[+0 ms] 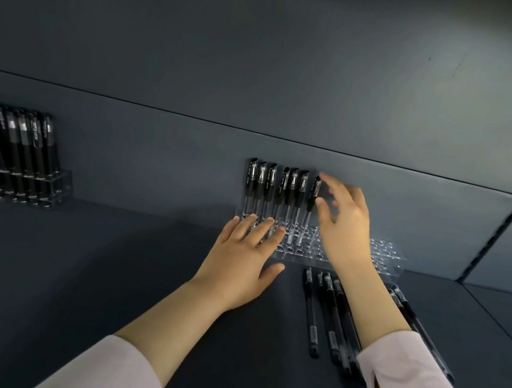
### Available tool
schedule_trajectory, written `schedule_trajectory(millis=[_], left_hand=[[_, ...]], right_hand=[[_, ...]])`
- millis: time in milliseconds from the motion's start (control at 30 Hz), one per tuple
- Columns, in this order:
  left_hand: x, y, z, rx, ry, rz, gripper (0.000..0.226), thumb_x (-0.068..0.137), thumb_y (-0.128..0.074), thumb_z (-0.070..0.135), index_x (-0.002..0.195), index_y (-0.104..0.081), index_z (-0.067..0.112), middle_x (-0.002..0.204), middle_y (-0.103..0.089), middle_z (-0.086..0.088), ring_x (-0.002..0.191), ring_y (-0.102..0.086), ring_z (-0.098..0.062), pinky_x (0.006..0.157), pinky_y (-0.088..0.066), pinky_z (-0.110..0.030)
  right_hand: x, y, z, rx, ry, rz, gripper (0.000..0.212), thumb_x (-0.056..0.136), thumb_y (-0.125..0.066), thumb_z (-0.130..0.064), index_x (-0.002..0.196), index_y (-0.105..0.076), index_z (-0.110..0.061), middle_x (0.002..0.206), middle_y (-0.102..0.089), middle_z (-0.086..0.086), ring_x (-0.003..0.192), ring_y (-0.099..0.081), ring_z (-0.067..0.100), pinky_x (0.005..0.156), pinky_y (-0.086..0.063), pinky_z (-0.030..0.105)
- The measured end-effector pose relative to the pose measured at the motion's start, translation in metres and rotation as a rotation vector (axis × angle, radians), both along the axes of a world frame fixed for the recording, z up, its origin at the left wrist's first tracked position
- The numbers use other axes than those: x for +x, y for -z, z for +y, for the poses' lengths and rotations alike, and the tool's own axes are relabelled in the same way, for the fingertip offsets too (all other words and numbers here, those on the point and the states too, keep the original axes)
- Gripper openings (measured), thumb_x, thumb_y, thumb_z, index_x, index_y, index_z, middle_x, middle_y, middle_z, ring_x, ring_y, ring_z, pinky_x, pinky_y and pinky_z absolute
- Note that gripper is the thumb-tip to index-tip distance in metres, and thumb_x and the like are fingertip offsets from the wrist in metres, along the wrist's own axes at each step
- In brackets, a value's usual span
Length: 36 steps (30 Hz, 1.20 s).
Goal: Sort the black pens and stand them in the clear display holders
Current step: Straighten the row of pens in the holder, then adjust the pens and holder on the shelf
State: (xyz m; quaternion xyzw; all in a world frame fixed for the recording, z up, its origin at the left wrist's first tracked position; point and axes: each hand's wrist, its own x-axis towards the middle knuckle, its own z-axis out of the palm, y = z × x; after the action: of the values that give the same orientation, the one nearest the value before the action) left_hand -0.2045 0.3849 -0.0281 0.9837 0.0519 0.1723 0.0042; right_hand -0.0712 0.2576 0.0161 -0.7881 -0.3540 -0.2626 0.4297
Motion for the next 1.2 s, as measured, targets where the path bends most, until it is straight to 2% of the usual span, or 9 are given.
schedule_trajectory(millis=[167,367,500,600,767,867,967,1100,1200], left_hand=[[-0.001,0.000,0.001,-0.025,0.021,-0.031,0.063,0.102,-0.026,0.053,0.156,-0.011,0.026,0.164,-0.009,0.001,0.151,-0.002,-0.024,0.120,0.006,-0.039],[-0.004,-0.002,-0.006,-0.072,0.019,-0.052,0.062,0.102,-0.032,0.048,0.156,-0.011,0.024,0.164,-0.001,-0.009,0.151,0.000,-0.031,0.121,0.004,-0.041],[-0.014,-0.013,-0.033,-0.228,-0.003,-0.049,0.059,0.101,-0.035,0.048,0.151,-0.029,0.017,0.156,-0.029,-0.004,0.144,-0.022,-0.024,0.118,-0.020,-0.039],[-0.020,-0.017,-0.065,-0.452,-0.044,0.078,0.065,0.099,-0.035,0.055,0.147,-0.036,0.012,0.150,-0.039,-0.006,0.139,-0.030,-0.025,0.112,-0.031,-0.038],[-0.015,-0.016,-0.108,-0.426,-0.155,0.227,0.087,0.091,-0.031,0.072,0.152,-0.023,0.010,0.154,-0.032,-0.010,0.143,-0.023,-0.033,0.115,-0.022,-0.043],[-0.008,-0.016,-0.129,-0.456,-0.234,0.234,0.097,0.085,-0.031,0.079,0.152,-0.022,0.010,0.153,-0.033,-0.009,0.142,-0.023,-0.033,0.114,-0.021,-0.044],[-0.001,-0.018,-0.148,-0.443,-0.316,0.240,0.104,0.079,-0.031,0.085,0.150,-0.025,0.009,0.151,-0.034,-0.009,0.139,-0.026,-0.032,0.112,-0.023,-0.044],[0.007,-0.018,-0.163,-0.416,-0.392,0.255,0.109,0.077,-0.035,0.086,0.152,-0.017,0.010,0.154,-0.028,-0.009,0.140,-0.023,-0.033,0.112,-0.023,-0.045],[0.011,-0.016,-0.163,-0.474,-0.407,0.257,0.106,0.078,-0.040,0.083,0.154,-0.013,0.014,0.157,-0.023,-0.008,0.142,-0.020,-0.032,0.113,-0.021,-0.044]], right_hand=[[0.001,0.003,-0.003,-0.059,-0.012,0.135,0.054,0.096,-0.055,-0.011,0.144,-0.041,-0.032,0.109,-0.047,-0.001,0.094,-0.050,0.013,0.087,-0.037,0.020],[-0.008,-0.008,-0.008,-0.077,-0.046,0.155,0.057,0.095,-0.057,-0.016,0.144,-0.037,-0.036,0.112,-0.049,-0.001,0.095,-0.049,0.010,0.085,-0.035,0.018],[-0.014,-0.029,-0.031,-0.103,-0.085,0.222,0.038,0.093,-0.060,-0.025,0.130,-0.055,-0.033,0.108,-0.060,-0.001,0.092,-0.056,0.015,0.074,-0.038,0.014],[-0.018,-0.032,-0.063,-0.188,-0.160,0.291,0.026,0.092,-0.062,-0.027,0.116,-0.061,-0.037,0.099,-0.064,-0.006,0.084,-0.059,0.009,0.070,-0.043,0.017],[-0.007,-0.014,-0.125,-0.346,-0.139,0.335,0.024,0.092,-0.061,-0.032,0.116,-0.063,-0.032,0.101,-0.066,-0.006,0.093,-0.061,0.010,0.078,-0.042,0.020],[0.003,-0.004,-0.151,-0.382,-0.133,0.360,0.020,0.094,-0.059,-0.030,0.113,-0.065,-0.033,0.100,-0.067,-0.009,0.091,-0.061,0.003,0.074,-0.041,0.012],[0.011,0.006,-0.166,-0.323,-0.144,0.376,0.017,0.094,-0.059,-0.026,0.109,-0.067,-0.031,0.098,-0.067,-0.010,0.089,-0.061,0.003,0.072,-0.041,0.007],[0.019,0.016,-0.168,-0.209,-0.139,0.435,0.015,0.093,-0.060,-0.023,0.104,-0.071,-0.025,0.098,-0.069,-0.006,0.094,-0.063,0.009,0.081,-0.045,0.016],[0.021,0.017,-0.165,-0.203,-0.117,0.430,0.017,0.094,-0.058,-0.022,0.104,-0.071,-0.019,0.099,-0.069,-0.004,0.094,-0.062,0.011,0.077,-0.043,0.016]])
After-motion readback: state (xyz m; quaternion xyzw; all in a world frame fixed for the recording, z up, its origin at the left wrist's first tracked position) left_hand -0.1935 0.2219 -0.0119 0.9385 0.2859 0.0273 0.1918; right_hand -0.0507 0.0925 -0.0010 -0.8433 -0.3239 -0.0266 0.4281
